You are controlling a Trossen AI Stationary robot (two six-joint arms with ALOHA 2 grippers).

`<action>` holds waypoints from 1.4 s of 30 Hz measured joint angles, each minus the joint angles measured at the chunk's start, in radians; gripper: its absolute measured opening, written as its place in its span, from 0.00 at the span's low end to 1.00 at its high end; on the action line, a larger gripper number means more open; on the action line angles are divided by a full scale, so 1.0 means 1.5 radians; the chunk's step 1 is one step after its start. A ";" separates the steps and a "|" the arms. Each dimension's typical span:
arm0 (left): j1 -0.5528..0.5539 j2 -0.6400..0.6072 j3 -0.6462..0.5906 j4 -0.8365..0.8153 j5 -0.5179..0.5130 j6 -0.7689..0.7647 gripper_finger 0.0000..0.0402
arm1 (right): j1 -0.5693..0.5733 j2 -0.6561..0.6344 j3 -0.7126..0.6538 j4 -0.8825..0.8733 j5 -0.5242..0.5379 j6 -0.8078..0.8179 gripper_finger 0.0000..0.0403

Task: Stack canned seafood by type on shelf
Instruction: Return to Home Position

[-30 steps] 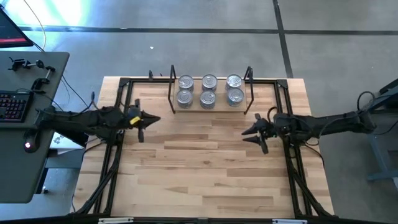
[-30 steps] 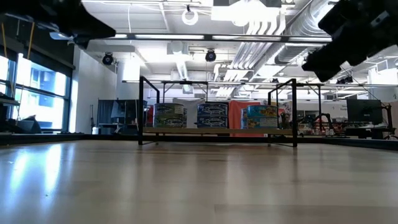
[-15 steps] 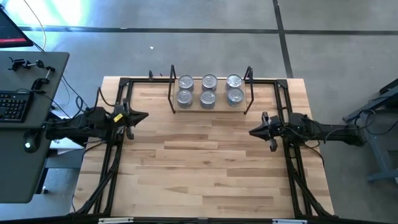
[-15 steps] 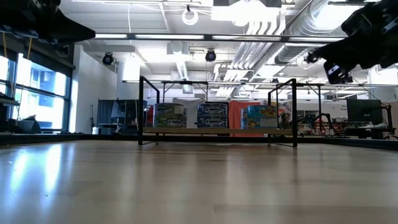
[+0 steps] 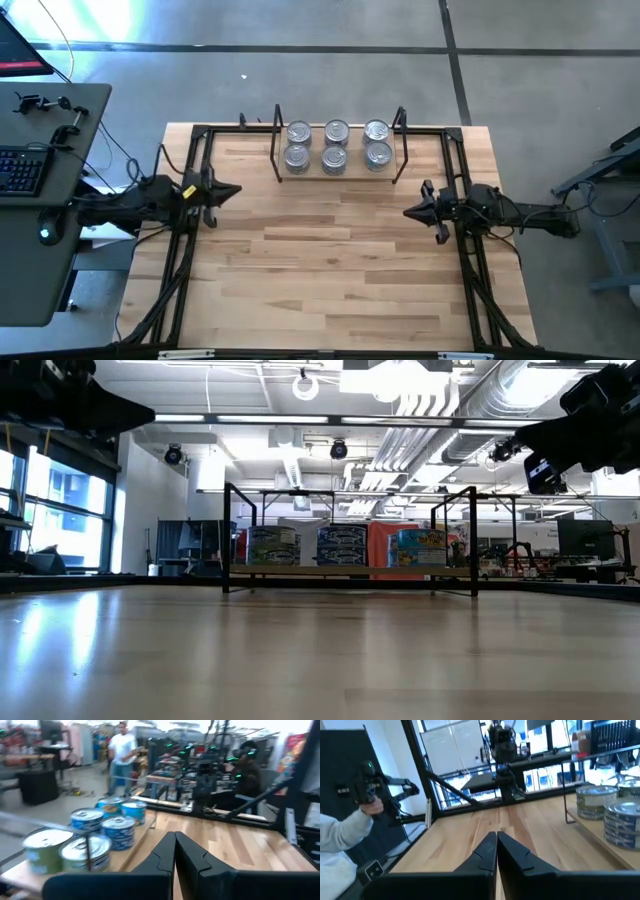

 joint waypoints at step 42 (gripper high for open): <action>-0.001 0.002 -0.152 0.205 0.085 0.009 0.00 | 0.024 0.000 -0.001 0.001 0.037 0.006 0.00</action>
